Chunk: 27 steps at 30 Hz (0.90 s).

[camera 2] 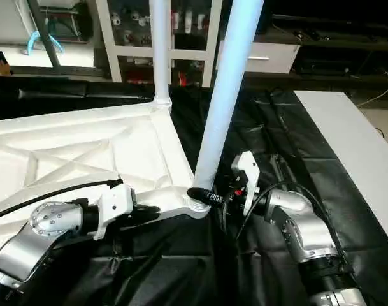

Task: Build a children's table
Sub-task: Rotate leg to tighten

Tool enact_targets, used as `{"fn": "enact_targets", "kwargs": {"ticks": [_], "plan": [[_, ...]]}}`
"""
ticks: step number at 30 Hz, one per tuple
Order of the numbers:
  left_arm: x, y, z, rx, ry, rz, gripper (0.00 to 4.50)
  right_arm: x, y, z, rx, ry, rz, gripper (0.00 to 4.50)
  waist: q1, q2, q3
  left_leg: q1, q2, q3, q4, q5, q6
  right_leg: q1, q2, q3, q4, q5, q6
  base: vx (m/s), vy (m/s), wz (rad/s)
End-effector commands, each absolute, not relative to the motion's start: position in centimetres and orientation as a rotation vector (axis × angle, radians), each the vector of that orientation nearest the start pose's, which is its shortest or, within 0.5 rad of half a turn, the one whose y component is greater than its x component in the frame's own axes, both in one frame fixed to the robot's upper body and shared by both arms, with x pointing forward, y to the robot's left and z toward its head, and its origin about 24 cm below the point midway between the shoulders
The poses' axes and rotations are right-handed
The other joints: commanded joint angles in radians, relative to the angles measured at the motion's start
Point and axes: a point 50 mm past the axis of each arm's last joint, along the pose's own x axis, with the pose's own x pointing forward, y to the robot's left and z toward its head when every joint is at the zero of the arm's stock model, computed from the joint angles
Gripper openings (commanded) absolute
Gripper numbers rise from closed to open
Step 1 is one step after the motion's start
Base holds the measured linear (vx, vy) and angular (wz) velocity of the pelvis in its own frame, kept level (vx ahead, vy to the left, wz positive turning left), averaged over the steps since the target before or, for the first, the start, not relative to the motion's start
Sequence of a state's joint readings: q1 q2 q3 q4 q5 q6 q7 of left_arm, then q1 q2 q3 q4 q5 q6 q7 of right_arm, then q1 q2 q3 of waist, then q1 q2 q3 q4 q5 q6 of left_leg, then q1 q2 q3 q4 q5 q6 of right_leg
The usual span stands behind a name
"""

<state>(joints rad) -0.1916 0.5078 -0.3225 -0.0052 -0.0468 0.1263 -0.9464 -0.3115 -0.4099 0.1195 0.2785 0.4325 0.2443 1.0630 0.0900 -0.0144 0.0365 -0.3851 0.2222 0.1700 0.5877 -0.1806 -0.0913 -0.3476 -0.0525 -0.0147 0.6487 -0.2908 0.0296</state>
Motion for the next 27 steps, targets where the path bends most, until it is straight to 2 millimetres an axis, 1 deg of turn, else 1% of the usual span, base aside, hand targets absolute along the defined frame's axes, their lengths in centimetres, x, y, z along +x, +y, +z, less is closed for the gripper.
{"fn": "enact_targets", "kwargs": {"ticks": [1,2,3,4,5,6,7,8,9,10,11,12,13,14,15,16,17,18,19,20,21,22,23,24,25,26,27], "plan": [[23.8,13.6,3.8,0.443,0.327,-1.281,0.00,28.4,-16.7,6.1,0.105,0.210,1.095,2.22,-0.002,-0.002,-0.050,0.022,0.006,0.002,-0.053,-0.047,0.049,0.026,-0.051,0.023,-0.061,0.332,-0.204,0.000,0.000,0.00],[23.8,13.6,3.8,0.442,0.328,-1.281,0.00,28.4,-16.7,6.1,0.104,0.207,1.090,2.17,-0.001,-0.001,-0.050,0.023,0.007,0.002,-0.053,-0.048,0.050,0.025,-0.051,0.022,-0.061,0.328,-0.205,0.000,0.000,0.00],[23.8,13.5,3.8,0.438,0.330,-1.278,0.00,28.4,-16.6,6.0,0.104,0.208,1.082,2.15,-0.002,-0.002,-0.051,0.023,0.006,0.002,-0.053,-0.049,0.050,0.026,-0.051,0.023,-0.061,0.326,-0.206,0.000,0.000,0.00],[23.9,13.3,3.7,0.436,0.335,-1.263,0.00,28.7,-16.5,5.7,0.091,0.213,1.037,2.12,-0.002,-0.002,-0.051,0.022,0.007,0.002,-0.053,-0.047,0.050,0.026,-0.051,0.023,-0.061,0.327,-0.206,0.000,0.000,0.00],[24.0,13.2,3.7,0.440,0.335,-1.250,0.00,29.0,-16.4,5.4,0.079,0.220,0.986,2.09,-0.003,-0.001,-0.050,0.023,0.007,0.002,-0.054,-0.045,0.047,0.024,-0.052,0.023,-0.061,0.321,-0.207,0.000,0.000,0.00],[24.2,13.0,3.6,0.442,0.345,-1.228,0.00,29.4,-16.3,5.0,0.071,0.234,0.932,2.09,-0.004,-0.002,-0.051,0.024,0.007,0.003,-0.054,-0.049,0.042,0.024,-0.052,0.023,-0.061,0.308,-0.209,0.000,0.000,0.00],[24.7,12.7,3.5,0.456,0.363,-1.176,0.00,30.1,-16.2,4.3,0.062,0.261,0.817,2.07,-0.005,-0.002,-0.051,0.025,0.008,0.003,-0.055,-0.053,0.037,0.023,-0.052,0.023,-0.062,0.298,-0.209,0.000,0.000,0.00],[25.0,12.2,3.4,0.462,0.372,-1.142,0.00,30.6,-16.1,3.8,0.067,0.279,0.722,2.06,-0.010,-0.001,-0.047,0.024,0.007,0.003,-0.059,-0.062,0.023,0.020,-0.053,0.024,-0.065,0.263,-0.214,0.000,0.000,0.00],[25.5,11.6,3.3,0.444,0.389,-1.089,0.00,31.2,-15.9,3.2,0.083,0.298,0.611,2.05,-0.011,0.001,-0.048,0.026,0.008,0.003,-0.059,-0.069,0.013,0.020,-0.055,0.024,-0.065,0.242,-0.217,0.000,0.000,0.00],[26.1,10.8,3.4,0.417,0.389,-1.032,0.00,31.7,-15.5,2.8,0.110,0.314,0.528,2.04,-0.018,0.001,-0.046,0.026,0.007,0.003,-0.062,-0.081,-0.006,0.018,-0.056,0.025,-0.067,0.201,-0.220,0.000,0.000,0.00],[26.4,10.4,3.5,0.397,0.388,-0.996,0.00,31.9,-15.2,2.5,0.127,0.325,0.484,2.02,-0.023,0.003,-0.046,0.028,0.009,0.003,-0.064,-0.101,-0.025,0.016,-0.059,0.027,-0.069,0.164,-0.230,0.000,0.000,0.00],[26.7,10.0,3.6,0.381,0.391,-0.960,0.00,32.1,-14.9,2.4,0.144,0.333,0.458,2.02,-0.024,0.003,-0.048,0.029,0.008,0.001,-0.064,-0.109,-0.032,0.020,-0.059,0.027,-0.072,0.149,-0.225,0.000,0.000,0.00],[26.7,10.0,3.6,0.381,0.391,-0.960,0.00,32.1,-14.9,2.4,0.144,0.333,0.458,2.01,-0.027,0.001,-0.049,0.026,0.008,0.001,-0.063,-0.101,-0.031,0.024,-0.058,0.028,-0.070,0.166,-0.223,0.000,0.000,0.00],[27.4,9.0,3.9,0.338,0.387,-0.903,0.00,32.6,-14.1,2.1,0.202,0.338,0.369,2.00,-0.030,0.000,-0.053,0.024,0.008,0.002,-0.060,-0.075,-0.028,0.025,-0.056,0.031,-0.065,0.230,-0.219,0.000,0.000,0.00],[28.1,7.1,4.5,0.280,0.378,-0.851,0.00,33.4,-12.5,1.8,0.262,0.348,0.247,2.00,-0.030,0.002,-0.054,0.024,0.006,0.000,-0.059,-0.060,-0.025,0.025,-0.056,0.029,-0.063,0.260,-0.219,0.000,0.000,0.00],[28.1,7.1,4.5,0.280,0.378,-0.851,0.00,33.4,-12.5,1.8,0.262,0.348,0.247,2.00,-0.035,-0.001,-0.053,0.027,0.005,0.002,-0.060,-0.062,-0.029,0.019,-0.056,0.029,-0.065,0.269,-0.225,0.000,0.000,0.00],[28.4,6.2,4.7,0.274,0.364,-0.848,0.00,33.7,-11.4,1.8,0.255,0.347,0.241,2.00,-0.033,-0.001,-0.053,0.025,0.003,0.000,-0.059,-0.073,-0.030,0.023,-0.058,0.028,-0.067,0.248,-0.221,0.000,0.000,0.00],[28.6,5.0,5.0,0.286,0.333,-0.875,0.00,34.0,-9.5,2.0,0.214,0.334,0.291,2.00,-0.034,-0.003,-0.054,0.024,0.003,-0.001,-0.058,-0.080,-0.030,0.026,-0.057,0.028,-0.067,0.256,-0.211,0.000,0.000,0.00],[28.7,4.9,5.1,0.292,0.327,-0.883,0.00,34.0,-9.0,2.1,0.215,0.327,0.324,2.00,-0.035,-0.002,-0.053,0.023,0.003,0.000,-0.057,-0.083,-0.026,0.023,-0.057,0.028,-0.067,0.262,-0.210,0.000,0.000,0.00],[28.7,4.8,5.2,0.311,0.314,-0.897,0.00,34.0,-7.6,2.6,0.225,0.304,0.418,2.00,-0.035,-0.003,-0.055,0.021,0.002,-0.001,-0.057,-0.084,-0.020,0.028,-0.055,0.028,-0.066,0.277,-0.202,0.000,0.000,0.00],[28.6,5.3,5.1,0.331,0.315,-0.901,0.00,34.0,-7.2,3.1,0.201,0.266,0.486,2.00,-0.034,-0.007,-0.053,0.020,0.003,-0.002,-0.057,-0.088,-0.010,0.029,-0.056,0.027,-0.067,0.287,-0.193,0.000,0.000,0.00],[28.6,5.7,5.1,0.337,0.318,-0.902,0.00,34.0,-7.2,3.4,0.174,0.243,0.518,2.00,-0.033,-0.007,-0.053,0.020,0.004,-0.002,-0.058,-0.086,-0.006,0.029,-0.056,0.027,-0.065,0.293,-0.190,0.000,0.000,0.00],[28.4,6.9,4.8,0.360,0.326,-0.896,0.00,33.7,-7.4,4.3,0.142,0.183,0.631,2.00,-0.033,-0.004,-0.055,0.019,0.004,-0.003,-0.056,-0.066,0.001,0.031,-0.054,0.026,-0.062,0.326,-0.185,0.000,0.000,0.00],[28.1,8.3,4.6,0.397,0.324,-0.922,0.00,33.4,-8.4,4.8,0.136,0.152,0.685,2.00,-0.029,-0.005,-0.057,0.016,0.002,-0.006,-0.052,-0.048,0.013,0.037,-0.051,0.023,-0.060,0.372,-0.174,0.000,0.000,0.00],[27.8,9.0,4.4,0.421,0.322,-0.942,0.00,33.3,-9.0,5.1,0.138,0.138,0.701,2.55,-0.028,-0.006,-0.058,0.016,0.004,-0.005,-0.051,-0.043,0.022,0.038,-0.051,0.024,-0.060,0.395,-0.171,0.000,0.000,0.00],[27.4,9.7,4.2,0.454,0.309,-0.986,0.00,33.1,-10.0,5.4,0.113,0.119,0.722,2.68,-0.027,-0.006,-0.056,0.018,0.003,-0.005,-0.051,-0.033,0.036,0.034,-0.047,0.021,-0.058,0.424,-0.170,0.000,0.000,0.00],[26.7,10.8,3.9,0.485,0.310,-1.050,0.00,32.7,-11.2,5.8,0.089,0.101,0.767,2.68,-0.027,-0.006,-0.056,0.019,0.003,-0.004,-0.050,-0.035,0.040,0.032,-0.047,0.022,-0.058,0.423,-0.171,0.000,0.000,0.00]]}}
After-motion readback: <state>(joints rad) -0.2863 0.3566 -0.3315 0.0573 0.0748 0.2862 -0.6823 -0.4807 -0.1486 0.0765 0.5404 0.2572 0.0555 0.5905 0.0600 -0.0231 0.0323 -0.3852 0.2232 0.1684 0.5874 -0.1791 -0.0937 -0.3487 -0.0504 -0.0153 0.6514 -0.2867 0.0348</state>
